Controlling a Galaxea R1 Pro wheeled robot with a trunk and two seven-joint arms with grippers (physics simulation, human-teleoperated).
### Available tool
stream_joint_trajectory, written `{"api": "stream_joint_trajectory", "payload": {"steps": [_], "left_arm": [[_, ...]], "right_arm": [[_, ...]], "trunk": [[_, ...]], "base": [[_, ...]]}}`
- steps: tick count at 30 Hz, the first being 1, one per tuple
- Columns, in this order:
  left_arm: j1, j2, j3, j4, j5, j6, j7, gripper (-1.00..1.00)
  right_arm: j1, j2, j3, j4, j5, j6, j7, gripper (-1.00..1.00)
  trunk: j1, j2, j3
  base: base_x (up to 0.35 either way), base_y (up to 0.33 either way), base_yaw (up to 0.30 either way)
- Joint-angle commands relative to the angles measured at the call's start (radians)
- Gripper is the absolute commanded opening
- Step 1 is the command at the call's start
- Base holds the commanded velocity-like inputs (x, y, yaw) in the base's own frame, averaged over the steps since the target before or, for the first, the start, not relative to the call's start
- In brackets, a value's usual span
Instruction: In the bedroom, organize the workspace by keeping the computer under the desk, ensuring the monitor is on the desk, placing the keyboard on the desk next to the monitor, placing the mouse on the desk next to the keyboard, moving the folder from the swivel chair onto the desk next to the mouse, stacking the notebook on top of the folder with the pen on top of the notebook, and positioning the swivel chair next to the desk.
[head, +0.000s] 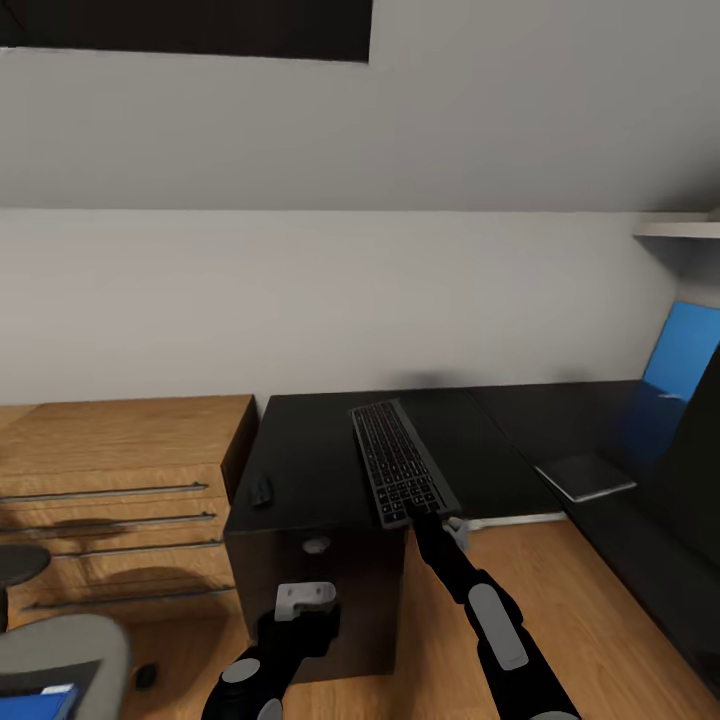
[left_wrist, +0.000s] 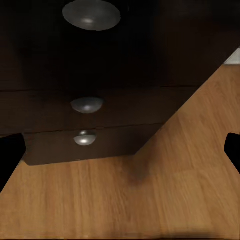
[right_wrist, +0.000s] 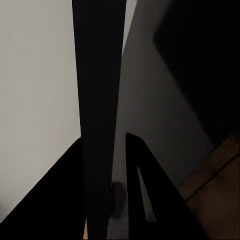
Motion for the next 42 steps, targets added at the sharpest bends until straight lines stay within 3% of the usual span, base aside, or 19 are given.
{"api": "stream_joint_trajectory", "payload": {"steps": [1, 12, 25, 27, 32, 35, 37, 42], "left_arm": [[-0.001, 0.000, -0.001, -0.001, 0.011, 0.002, 0.010, 1.00], [-0.001, 0.000, 0.000, -0.001, 0.010, 0.002, 0.010, 1.00], [-0.001, 0.002, 0.000, -0.001, 0.010, 0.001, 0.010, 1.00], [-0.001, 0.002, 0.000, -0.001, 0.010, 0.001, 0.010, 1.00], [-0.001, 0.002, 0.000, -0.001, 0.010, 0.001, 0.011, 1.00], [-0.001, 0.002, 0.000, -0.001, 0.010, 0.001, 0.011, 1.00], [-0.001, 0.002, 0.000, -0.001, 0.010, 0.001, 0.011, 1.00], [-0.001, 0.002, 0.000, -0.001, 0.011, 0.002, 0.010, 1.00]], "right_arm": [[-0.001, 0.001, -0.005, -0.001, -0.012, 0.010, 0.004, -1.00], [-0.001, -0.004, -0.009, 0.000, -0.013, 0.015, 0.007, -1.00], [-0.001, 0.002, -0.014, 0.042, -0.031, 0.012, 0.008, -1.00], [-0.001, 0.002, -0.013, 0.052, -0.063, 0.012, 0.009, -1.00], [-0.001, 0.002, -0.010, 0.100, -0.209, 0.005, 0.008, -1.00], [-0.002, 0.002, -0.008, 0.111, -0.266, -0.005, 0.008, -1.00], [-0.002, 0.002, -0.007, 0.117, -0.288, -0.014, 0.006, -1.00], [-0.001, 0.001, -0.005, 0.118, -0.284, -0.019, 0.007, -1.00]], "trunk": [[-0.001, -0.001, -0.001], [-0.001, -0.001, 0.000], [-0.001, -0.001, 0.000], [-0.001, -0.001, 0.000], [-0.001, -0.001, 0.000], [-0.001, -0.001, 0.000], [-0.001, -0.001, 0.000], [-0.001, -0.001, 0.000]], "base": [[-0.298, 0.000, 0.231], [-0.181, 0.000, 0.106], [0.155, 0.136, 0.000], [0.057, 0.050, 0.000], [0.019, 0.017, 0.000], [0.005, 0.004, 0.000], [0.001, 0.001, 0.000], [0.000, 0.000, 0.000]]}}
